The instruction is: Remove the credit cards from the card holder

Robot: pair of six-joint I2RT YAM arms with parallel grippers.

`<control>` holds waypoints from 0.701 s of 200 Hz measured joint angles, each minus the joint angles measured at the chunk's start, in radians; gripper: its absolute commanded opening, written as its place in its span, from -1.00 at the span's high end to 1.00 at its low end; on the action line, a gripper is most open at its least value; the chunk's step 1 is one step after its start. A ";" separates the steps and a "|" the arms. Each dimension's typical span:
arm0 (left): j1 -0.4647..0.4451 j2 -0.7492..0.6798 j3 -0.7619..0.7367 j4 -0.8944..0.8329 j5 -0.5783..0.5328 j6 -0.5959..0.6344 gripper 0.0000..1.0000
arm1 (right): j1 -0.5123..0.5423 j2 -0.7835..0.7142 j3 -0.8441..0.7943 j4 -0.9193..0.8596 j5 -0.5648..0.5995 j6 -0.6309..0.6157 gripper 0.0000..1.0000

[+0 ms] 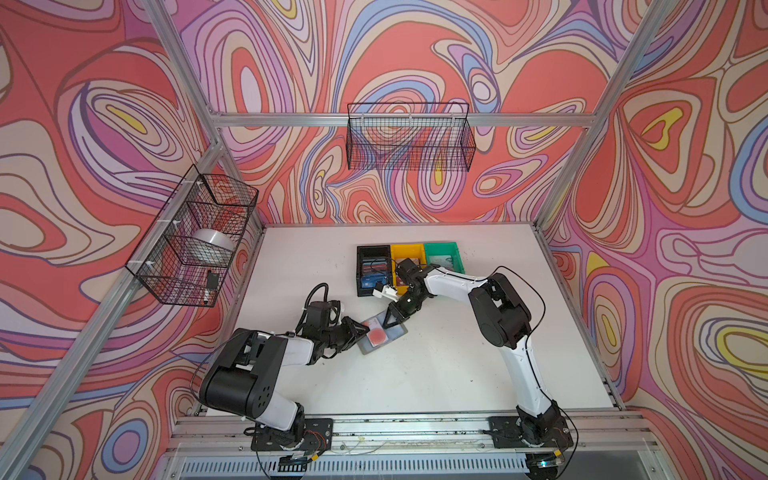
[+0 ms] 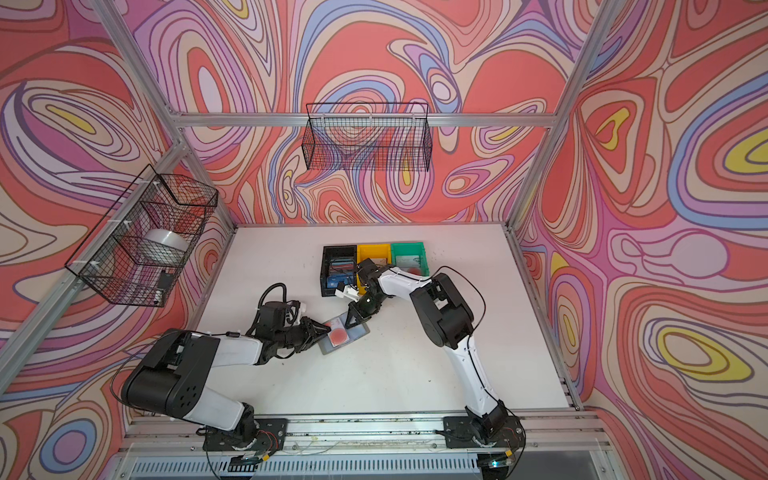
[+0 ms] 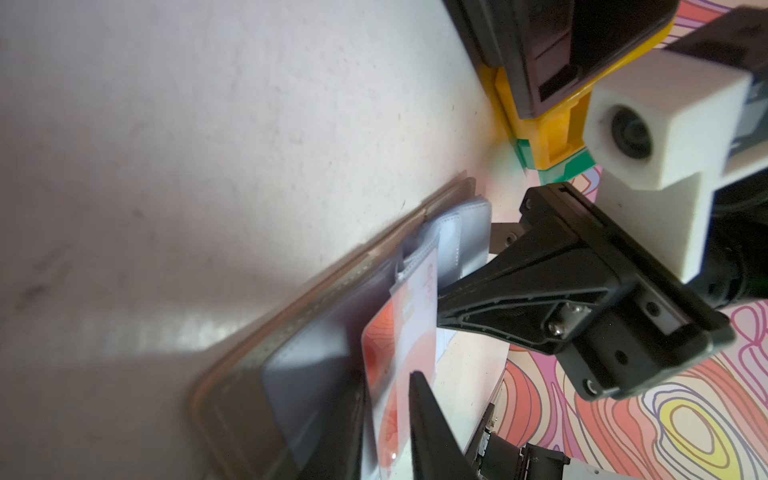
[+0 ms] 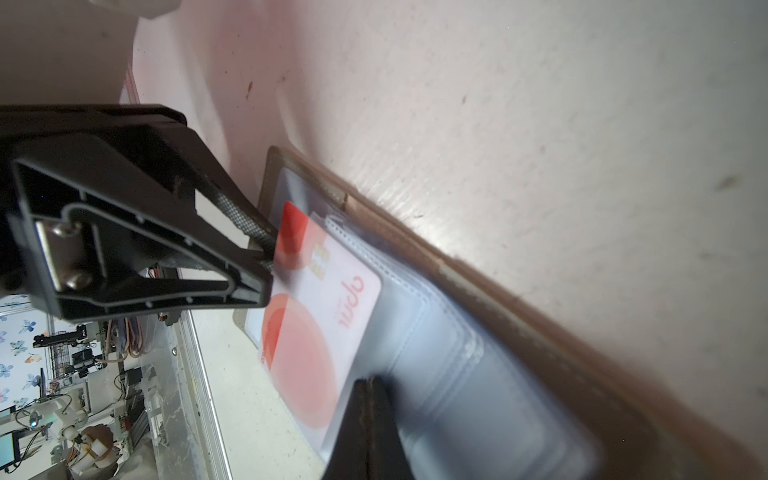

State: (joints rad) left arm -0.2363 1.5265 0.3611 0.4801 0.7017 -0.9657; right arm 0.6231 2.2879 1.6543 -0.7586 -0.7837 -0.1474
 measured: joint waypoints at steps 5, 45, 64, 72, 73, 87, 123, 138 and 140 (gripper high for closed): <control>0.000 0.000 0.000 0.000 0.000 0.000 0.54 | 0.000 0.001 0.001 -0.001 0.000 0.000 0.98; 0.000 0.005 0.000 0.003 0.000 -0.005 0.78 | 0.000 0.005 0.006 -0.005 -0.006 0.000 0.97; 0.000 0.018 0.000 0.005 0.002 -0.008 0.95 | 0.000 0.006 0.006 -0.006 -0.006 0.000 0.97; 0.000 0.021 0.000 0.012 0.008 -0.008 0.99 | 0.000 0.006 0.006 -0.007 -0.006 0.000 0.97; 0.000 0.021 0.000 0.014 0.010 -0.008 0.99 | 0.000 0.006 0.006 -0.007 -0.006 0.000 0.97; 0.000 0.020 0.004 0.029 0.021 -0.007 1.00 | -0.001 0.006 0.006 -0.008 -0.006 0.000 0.97; 0.001 0.010 0.006 0.014 0.027 0.004 1.00 | -0.001 0.006 0.006 -0.008 -0.008 0.000 0.96; 0.007 -0.012 0.006 -0.017 0.027 0.018 1.00 | -0.001 0.007 0.006 -0.008 -0.011 0.000 0.96; 0.008 -0.016 0.006 -0.022 0.028 0.020 1.00 | -0.001 0.007 0.006 -0.008 -0.012 0.000 0.96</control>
State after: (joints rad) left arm -0.2283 1.5108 0.3668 0.4580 0.7296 -0.9459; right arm 0.6220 2.2951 1.6608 -0.7666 -0.7956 -0.1474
